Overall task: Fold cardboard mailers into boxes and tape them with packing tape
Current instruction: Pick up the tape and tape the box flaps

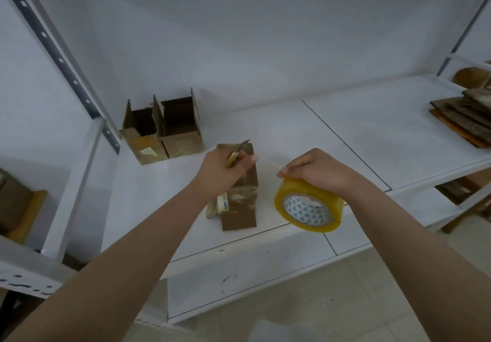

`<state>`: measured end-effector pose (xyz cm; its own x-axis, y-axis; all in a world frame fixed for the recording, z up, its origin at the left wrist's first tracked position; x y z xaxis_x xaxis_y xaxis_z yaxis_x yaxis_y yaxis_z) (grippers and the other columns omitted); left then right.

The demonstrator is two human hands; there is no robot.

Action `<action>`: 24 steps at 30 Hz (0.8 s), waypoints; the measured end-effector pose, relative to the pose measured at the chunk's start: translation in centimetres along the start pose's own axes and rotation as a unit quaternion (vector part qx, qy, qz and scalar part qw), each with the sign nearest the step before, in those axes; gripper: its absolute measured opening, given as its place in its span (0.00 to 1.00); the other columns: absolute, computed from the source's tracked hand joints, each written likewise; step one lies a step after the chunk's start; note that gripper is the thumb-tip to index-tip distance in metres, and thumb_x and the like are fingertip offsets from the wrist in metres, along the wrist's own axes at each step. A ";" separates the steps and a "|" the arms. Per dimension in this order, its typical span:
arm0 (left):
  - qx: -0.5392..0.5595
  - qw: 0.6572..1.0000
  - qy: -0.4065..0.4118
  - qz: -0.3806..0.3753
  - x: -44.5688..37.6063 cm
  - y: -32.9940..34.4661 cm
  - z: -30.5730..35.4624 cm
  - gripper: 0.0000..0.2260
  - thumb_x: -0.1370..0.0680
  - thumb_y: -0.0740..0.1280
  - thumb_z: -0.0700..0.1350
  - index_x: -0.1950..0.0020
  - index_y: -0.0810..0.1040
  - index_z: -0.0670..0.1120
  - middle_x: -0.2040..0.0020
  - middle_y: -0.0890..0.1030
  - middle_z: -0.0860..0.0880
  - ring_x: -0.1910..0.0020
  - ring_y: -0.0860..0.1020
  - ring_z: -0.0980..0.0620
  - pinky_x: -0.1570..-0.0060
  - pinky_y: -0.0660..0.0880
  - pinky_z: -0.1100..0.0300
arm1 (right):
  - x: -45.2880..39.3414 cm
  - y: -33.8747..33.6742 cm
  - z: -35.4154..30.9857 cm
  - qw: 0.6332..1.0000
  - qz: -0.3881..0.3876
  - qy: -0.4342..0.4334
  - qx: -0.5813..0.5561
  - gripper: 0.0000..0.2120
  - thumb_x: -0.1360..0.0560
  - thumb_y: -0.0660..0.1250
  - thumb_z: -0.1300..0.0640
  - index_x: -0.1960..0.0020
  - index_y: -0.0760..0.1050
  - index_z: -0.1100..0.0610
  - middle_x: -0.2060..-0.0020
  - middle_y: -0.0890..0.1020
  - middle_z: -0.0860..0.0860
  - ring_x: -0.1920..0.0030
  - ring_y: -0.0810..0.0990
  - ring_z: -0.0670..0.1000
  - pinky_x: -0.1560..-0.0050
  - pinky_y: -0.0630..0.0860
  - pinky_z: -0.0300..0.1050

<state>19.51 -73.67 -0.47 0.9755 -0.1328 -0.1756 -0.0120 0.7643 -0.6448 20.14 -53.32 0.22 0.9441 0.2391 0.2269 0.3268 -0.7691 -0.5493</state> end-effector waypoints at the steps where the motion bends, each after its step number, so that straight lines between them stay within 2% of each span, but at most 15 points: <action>1: 0.041 0.999 -0.019 -0.005 0.2 0.3 0.4 0.19 0.27 0.64 0.67 0.59 0.81 0.52 0.65 0.84 0.54 0.64 0.81 0.61 0.58 0.75 0.65 | 0.0 0.1 -0.2 1.000 0.000 -0.002 -0.002 0.07 0.24 0.69 0.50 0.53 0.86 0.47 0.55 0.85 0.44 0.54 0.82 0.45 0.53 0.76 0.38; 3: 0.088 0.993 -0.061 -0.044 0.7 1.5 1.5 0.30 0.34 0.60 0.75 0.55 0.82 0.50 0.64 0.84 0.56 0.63 0.82 0.62 0.59 0.74 0.64 | 0.1 0.4 -0.7 1.000 0.003 -0.004 -0.005 0.06 0.25 0.70 0.49 0.53 0.86 0.47 0.56 0.85 0.45 0.54 0.82 0.46 0.50 0.78 0.42; 4: 0.093 0.991 -0.080 -0.059 0.8 2.1 1.9 0.33 0.36 0.59 0.77 0.57 0.82 0.49 0.65 0.84 0.57 0.65 0.82 0.62 0.61 0.73 0.64 | 0.1 0.5 -0.9 1.000 0.006 -0.005 -0.003 0.06 0.25 0.70 0.48 0.54 0.86 0.47 0.57 0.85 0.46 0.54 0.82 0.48 0.49 0.78 0.43; 7: 0.074 0.992 -0.092 -0.052 0.7 2.9 2.6 0.26 0.34 0.63 0.72 0.64 0.81 0.49 0.71 0.82 0.55 0.70 0.80 0.62 0.66 0.74 0.68 | 0.3 0.9 -1.6 1.000 0.006 -0.011 0.003 0.08 0.25 0.70 0.48 0.57 0.86 0.49 0.60 0.85 0.52 0.56 0.83 0.52 0.50 0.78 0.47; 10: 0.094 0.994 -0.058 -0.020 0.5 2.7 2.8 0.18 0.25 0.70 0.57 0.61 0.80 0.42 0.75 0.79 0.57 0.74 0.76 0.63 0.69 0.72 0.71 | 0.5 1.3 -1.7 1.000 0.002 -0.013 -0.013 0.09 0.25 0.70 0.48 0.57 0.86 0.50 0.61 0.85 0.53 0.56 0.83 0.52 0.51 0.78 0.45; 12: 0.103 0.994 -0.041 -0.012 0.6 2.3 3.0 0.16 0.24 0.70 0.52 0.60 0.80 0.39 0.75 0.79 0.57 0.74 0.76 0.63 0.69 0.71 0.72 | 0.4 1.4 -1.6 1.000 -0.010 -0.010 -0.026 0.09 0.24 0.69 0.46 0.55 0.86 0.48 0.61 0.85 0.50 0.57 0.83 0.50 0.53 0.79 0.44; 14: 0.085 0.996 -0.031 0.007 0.6 1.5 3.2 0.16 0.24 0.70 0.52 0.60 0.80 0.38 0.73 0.80 0.53 0.72 0.78 0.58 0.66 0.75 0.67 | 0.3 1.5 -1.5 0.998 -0.037 -0.005 -0.055 0.09 0.25 0.69 0.45 0.54 0.85 0.49 0.60 0.86 0.50 0.56 0.84 0.51 0.52 0.79 0.46; 16: 0.066 0.996 -0.040 0.042 0.5 0.1 2.8 0.16 0.23 0.69 0.52 0.63 0.79 0.42 0.72 0.81 0.51 0.70 0.80 0.54 0.61 0.77 0.58 | 0.2 1.2 -1.5 0.994 -0.053 -0.019 -0.095 0.11 0.27 0.70 0.44 0.54 0.84 0.51 0.59 0.86 0.51 0.56 0.84 0.53 0.52 0.79 0.47; 19: 0.049 0.993 -0.068 0.079 0.7 -1.8 1.6 0.15 0.23 0.68 0.54 0.66 0.78 0.48 0.74 0.80 0.54 0.73 0.78 0.57 0.64 0.76 0.58 | 0.0 0.2 -1.6 0.978 -0.059 -0.058 -0.192 0.14 0.31 0.71 0.41 0.60 0.84 0.52 0.64 0.85 0.52 0.64 0.83 0.51 0.64 0.77 0.42; 20: 0.039 0.992 -0.071 0.092 0.9 -2.3 1.2 0.15 0.23 0.68 0.55 0.67 0.77 0.49 0.74 0.79 0.54 0.73 0.78 0.58 0.64 0.76 0.59 | -0.2 -0.1 -1.6 0.974 -0.065 -0.067 -0.205 0.15 0.32 0.72 0.40 0.61 0.84 0.52 0.64 0.85 0.52 0.64 0.83 0.51 0.64 0.77 0.41; 22: 0.012 0.989 -0.080 0.124 1.5 -3.4 -0.1 0.16 0.22 0.66 0.57 0.66 0.77 0.49 0.74 0.79 0.54 0.72 0.78 0.58 0.66 0.74 0.60 | -0.7 -0.5 -1.3 0.979 -0.064 -0.063 -0.182 0.20 0.36 0.74 0.37 0.58 0.84 0.53 0.63 0.85 0.53 0.62 0.84 0.52 0.61 0.78 0.43; 24: -0.017 0.983 -0.099 0.152 2.5 -4.7 -1.8 0.17 0.22 0.64 0.59 0.64 0.78 0.48 0.74 0.78 0.55 0.72 0.78 0.59 0.67 0.71 0.62 | -1.3 -0.8 -0.4 0.992 -0.043 -0.044 -0.106 0.24 0.39 0.75 0.34 0.57 0.83 0.55 0.63 0.85 0.52 0.63 0.84 0.51 0.61 0.77 0.43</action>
<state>21.57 -78.69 0.81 0.9495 0.2262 -0.2174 -0.3131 0.7271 -0.6109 18.68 -53.28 0.69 0.9167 0.3522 0.1890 0.3979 -0.8492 -0.3472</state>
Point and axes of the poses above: each hand's wrist, its own x-axis away from the middle knuckle, its own y-axis out of the palm, z = x × y, the point moved 6 cm from there along -x, towards the middle knuckle
